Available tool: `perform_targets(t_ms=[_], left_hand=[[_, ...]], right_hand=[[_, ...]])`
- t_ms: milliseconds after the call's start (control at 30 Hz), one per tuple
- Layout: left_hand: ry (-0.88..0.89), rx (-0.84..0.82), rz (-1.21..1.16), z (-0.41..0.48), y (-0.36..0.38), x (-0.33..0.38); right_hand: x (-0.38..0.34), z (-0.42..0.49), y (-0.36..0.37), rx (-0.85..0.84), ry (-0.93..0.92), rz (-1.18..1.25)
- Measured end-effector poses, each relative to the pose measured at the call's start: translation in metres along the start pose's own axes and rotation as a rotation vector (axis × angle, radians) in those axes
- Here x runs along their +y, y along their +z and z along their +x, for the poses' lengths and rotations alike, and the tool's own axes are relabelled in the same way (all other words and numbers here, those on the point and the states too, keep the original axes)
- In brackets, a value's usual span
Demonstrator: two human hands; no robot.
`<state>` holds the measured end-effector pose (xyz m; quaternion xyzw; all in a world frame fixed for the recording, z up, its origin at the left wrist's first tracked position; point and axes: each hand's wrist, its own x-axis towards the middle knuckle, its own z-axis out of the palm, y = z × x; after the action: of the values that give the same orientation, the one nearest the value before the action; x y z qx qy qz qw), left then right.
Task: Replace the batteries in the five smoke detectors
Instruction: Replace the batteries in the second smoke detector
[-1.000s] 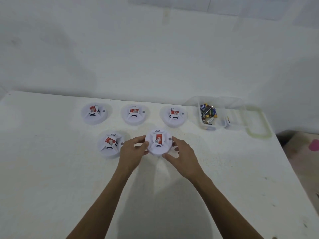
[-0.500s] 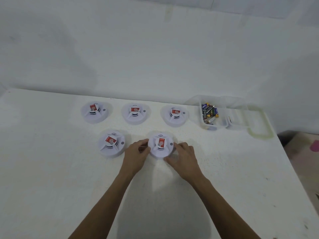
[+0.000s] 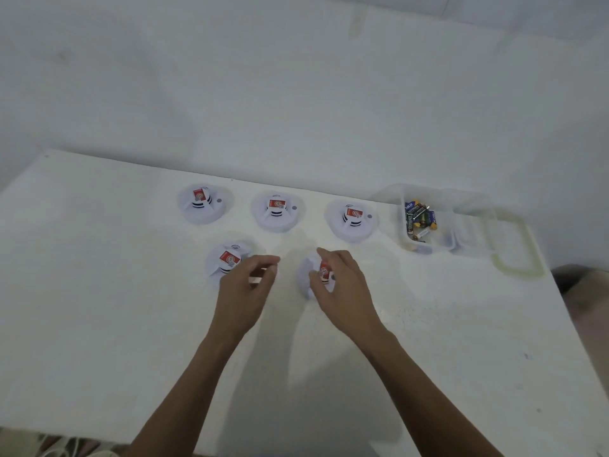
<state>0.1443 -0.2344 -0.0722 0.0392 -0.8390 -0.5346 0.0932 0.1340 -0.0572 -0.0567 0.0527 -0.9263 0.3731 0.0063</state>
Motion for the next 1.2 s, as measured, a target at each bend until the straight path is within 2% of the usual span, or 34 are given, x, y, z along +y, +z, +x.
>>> perform_targets(t_ms=[100,200,333,433,533,700,933,1200], left_hand=[[0.03,0.174,0.05,0.007,-0.011,-0.006],[0.019,0.253,0.166,0.017,-0.02,-0.028],[-0.07,0.227,0.31,0.025,-0.03,-0.054],[-0.146,0.169,0.268,0.026,-0.035,-0.056],[-0.176,0.11,0.211,0.023,-0.037,-0.051],[-0.269,0.135,0.186,0.02,-0.036,-0.045],[-0.221,0.183,0.155,0.016,-0.03,-0.017],[-0.155,0.098,-0.118,0.002,-0.013,0.03]], right_hand=[[-0.022,0.008,0.013,-0.085,-0.027,0.108],[-0.036,0.02,0.031,-0.156,0.003,0.153],[-0.044,0.036,0.053,-0.297,0.071,0.134],[-0.045,0.044,0.067,-0.379,0.137,0.149],[-0.044,0.049,0.082,-0.34,0.126,0.142],[-0.044,0.052,0.092,-0.322,0.115,0.152],[-0.047,0.04,0.065,-0.218,0.142,0.467],[-0.043,0.009,0.001,-0.054,0.22,0.762]])
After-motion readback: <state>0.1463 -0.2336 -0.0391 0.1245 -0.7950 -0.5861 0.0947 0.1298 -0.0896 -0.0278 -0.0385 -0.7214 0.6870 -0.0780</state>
